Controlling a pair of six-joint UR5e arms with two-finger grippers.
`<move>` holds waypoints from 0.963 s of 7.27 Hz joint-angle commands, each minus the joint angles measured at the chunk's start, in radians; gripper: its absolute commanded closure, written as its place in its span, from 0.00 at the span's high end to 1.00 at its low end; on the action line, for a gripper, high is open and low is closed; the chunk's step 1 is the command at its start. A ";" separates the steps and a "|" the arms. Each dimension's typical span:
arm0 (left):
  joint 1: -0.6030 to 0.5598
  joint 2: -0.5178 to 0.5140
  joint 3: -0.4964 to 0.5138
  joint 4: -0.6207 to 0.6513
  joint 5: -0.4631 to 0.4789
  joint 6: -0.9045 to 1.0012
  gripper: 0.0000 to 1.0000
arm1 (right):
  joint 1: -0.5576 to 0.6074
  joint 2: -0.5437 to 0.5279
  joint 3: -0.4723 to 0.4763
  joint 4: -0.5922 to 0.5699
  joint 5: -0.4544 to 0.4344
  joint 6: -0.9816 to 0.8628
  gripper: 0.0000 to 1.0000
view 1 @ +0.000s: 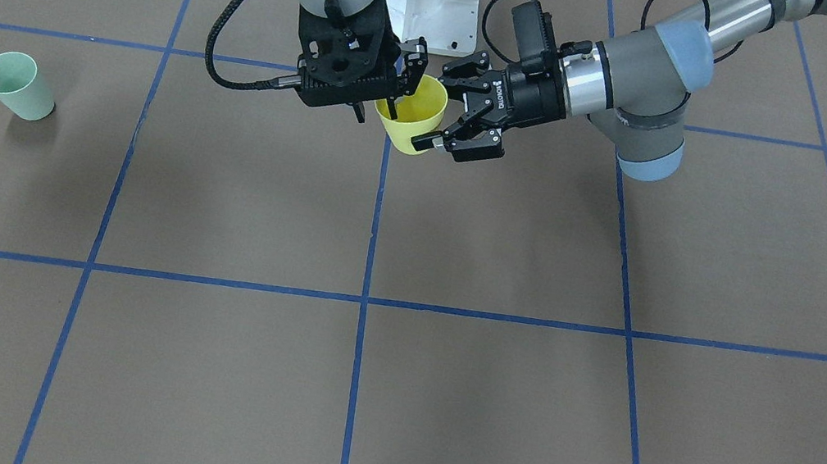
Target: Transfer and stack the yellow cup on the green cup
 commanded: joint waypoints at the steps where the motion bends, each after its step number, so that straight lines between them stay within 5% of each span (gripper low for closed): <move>1: 0.000 0.000 -0.001 0.000 0.000 0.000 0.11 | 0.000 0.001 0.000 0.000 -0.001 0.000 0.09; 2: 0.000 0.000 -0.001 0.000 0.000 0.000 0.17 | 0.000 0.002 0.000 0.000 -0.008 0.000 0.00; 7: 0.000 -0.002 -0.002 0.002 0.000 -0.003 1.00 | 0.001 0.002 0.002 -0.002 -0.011 0.012 0.00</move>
